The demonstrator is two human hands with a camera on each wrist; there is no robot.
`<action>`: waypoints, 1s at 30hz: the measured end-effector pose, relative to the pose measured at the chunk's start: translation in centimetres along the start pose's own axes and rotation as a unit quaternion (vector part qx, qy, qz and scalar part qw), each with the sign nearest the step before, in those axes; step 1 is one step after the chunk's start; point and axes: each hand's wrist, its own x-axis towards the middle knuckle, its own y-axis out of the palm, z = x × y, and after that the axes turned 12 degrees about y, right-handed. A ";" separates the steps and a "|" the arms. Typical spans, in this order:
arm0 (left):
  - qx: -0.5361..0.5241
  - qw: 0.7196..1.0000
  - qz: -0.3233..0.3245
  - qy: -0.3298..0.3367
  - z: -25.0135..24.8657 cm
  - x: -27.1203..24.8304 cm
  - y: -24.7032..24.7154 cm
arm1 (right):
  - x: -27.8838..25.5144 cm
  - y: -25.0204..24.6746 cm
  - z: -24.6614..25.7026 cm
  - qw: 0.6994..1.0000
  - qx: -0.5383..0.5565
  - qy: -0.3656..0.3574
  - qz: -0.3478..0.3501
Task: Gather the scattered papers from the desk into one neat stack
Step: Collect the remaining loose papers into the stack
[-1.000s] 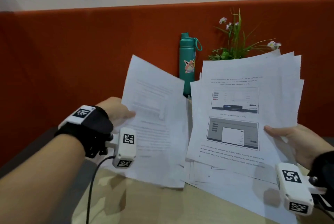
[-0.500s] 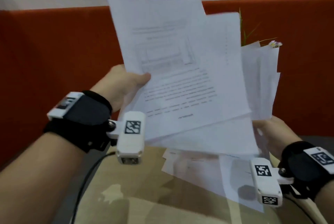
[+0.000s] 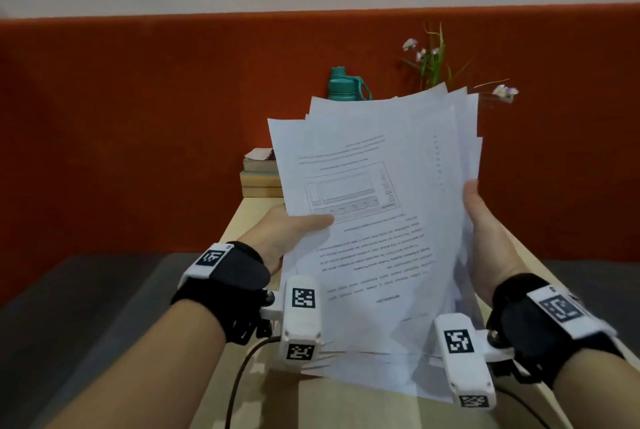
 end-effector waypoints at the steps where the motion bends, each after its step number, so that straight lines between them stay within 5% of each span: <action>1: 0.001 1.000 0.002 0.006 -0.1 -0.1 0.1 | 0.1 0.3 0.0 0.999 -0.032 -0.013 0.004; 4: -0.009 0.998 -0.035 0.042 -0.5 -0.1 0.5 | 0.1 1.3 0.7 0.993 -0.099 -0.058 0.010; 8: -0.014 0.986 -0.102 0.132 -1.9 -0.2 0.2 | 0.0 1.6 2.4 0.993 -0.038 -0.103 0.050; 14: 0.030 0.963 -0.119 0.241 -4.6 -1.0 0.9 | 0.0 2.5 4.4 0.969 -0.054 -0.204 -0.128; 19: -0.006 0.951 -0.128 0.281 -6.0 -1.5 0.5 | -0.9 2.6 5.2 0.965 0.032 -0.250 -0.075; 30: -0.025 0.910 -0.195 0.364 -7.9 -1.4 0.7 | -1.5 4.1 7.5 0.951 -0.039 -0.296 -0.084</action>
